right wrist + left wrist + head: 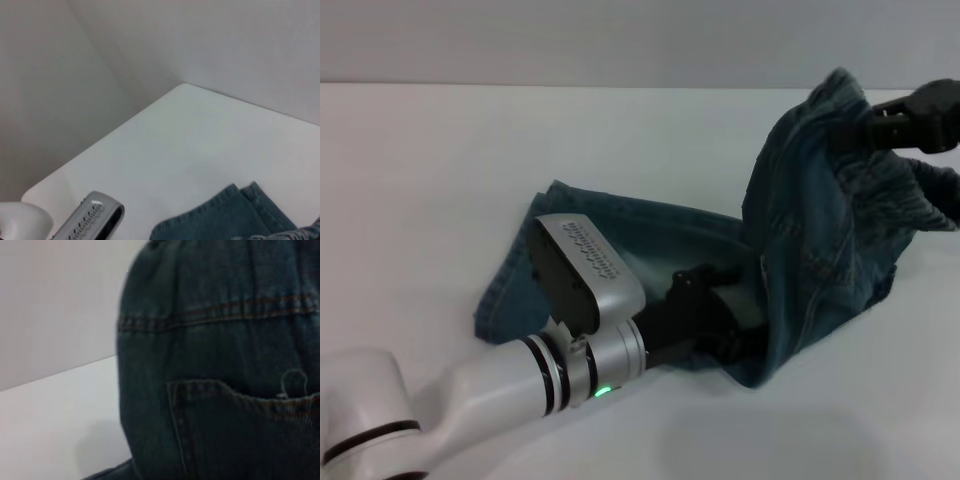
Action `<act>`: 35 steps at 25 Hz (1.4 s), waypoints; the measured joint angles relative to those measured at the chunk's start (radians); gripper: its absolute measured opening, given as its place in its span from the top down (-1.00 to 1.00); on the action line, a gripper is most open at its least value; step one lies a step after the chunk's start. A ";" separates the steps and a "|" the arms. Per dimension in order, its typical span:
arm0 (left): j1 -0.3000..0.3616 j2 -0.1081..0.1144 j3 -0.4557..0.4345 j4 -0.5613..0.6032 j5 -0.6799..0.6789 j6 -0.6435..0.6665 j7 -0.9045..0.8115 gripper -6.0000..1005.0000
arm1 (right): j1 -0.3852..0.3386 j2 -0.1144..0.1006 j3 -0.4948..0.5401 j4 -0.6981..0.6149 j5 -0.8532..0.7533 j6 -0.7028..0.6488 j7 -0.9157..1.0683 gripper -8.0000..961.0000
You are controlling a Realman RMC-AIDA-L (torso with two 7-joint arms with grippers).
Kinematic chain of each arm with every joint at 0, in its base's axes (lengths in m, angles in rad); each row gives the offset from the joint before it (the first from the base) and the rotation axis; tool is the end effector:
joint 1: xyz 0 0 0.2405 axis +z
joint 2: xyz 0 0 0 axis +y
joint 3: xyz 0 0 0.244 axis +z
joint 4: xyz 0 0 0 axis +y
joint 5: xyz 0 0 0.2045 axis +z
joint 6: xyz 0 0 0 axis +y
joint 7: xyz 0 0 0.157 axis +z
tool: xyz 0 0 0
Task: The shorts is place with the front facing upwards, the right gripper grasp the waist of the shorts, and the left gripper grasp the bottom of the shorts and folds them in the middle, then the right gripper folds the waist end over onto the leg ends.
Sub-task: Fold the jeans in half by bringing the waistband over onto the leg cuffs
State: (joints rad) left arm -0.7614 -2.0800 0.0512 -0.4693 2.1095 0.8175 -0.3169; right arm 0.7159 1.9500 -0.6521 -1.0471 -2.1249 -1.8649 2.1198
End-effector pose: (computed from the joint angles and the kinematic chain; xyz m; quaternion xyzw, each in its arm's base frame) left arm -0.1824 0.2958 -0.1742 -0.9352 -0.1650 -0.2336 0.2088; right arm 0.1691 0.3607 0.0958 -0.9332 0.3132 0.1652 0.0615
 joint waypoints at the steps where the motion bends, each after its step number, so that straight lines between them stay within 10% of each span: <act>1: 0.004 0.000 -0.012 -0.008 0.016 -0.002 0.000 -0.59 | 0.010 -0.003 -0.002 0.013 -0.001 0.000 0.000 0.86; 35: 0.122 0.025 -0.320 0.176 0.075 0.083 -0.012 -0.59 | 0.065 -0.013 -0.117 0.151 -0.044 0.060 -0.026 0.88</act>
State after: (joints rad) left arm -0.6392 -2.0548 -0.2691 -0.2932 2.1843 0.9005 -0.3285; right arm 0.7808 1.9369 -0.7695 -0.8956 -2.1688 -1.8054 2.0939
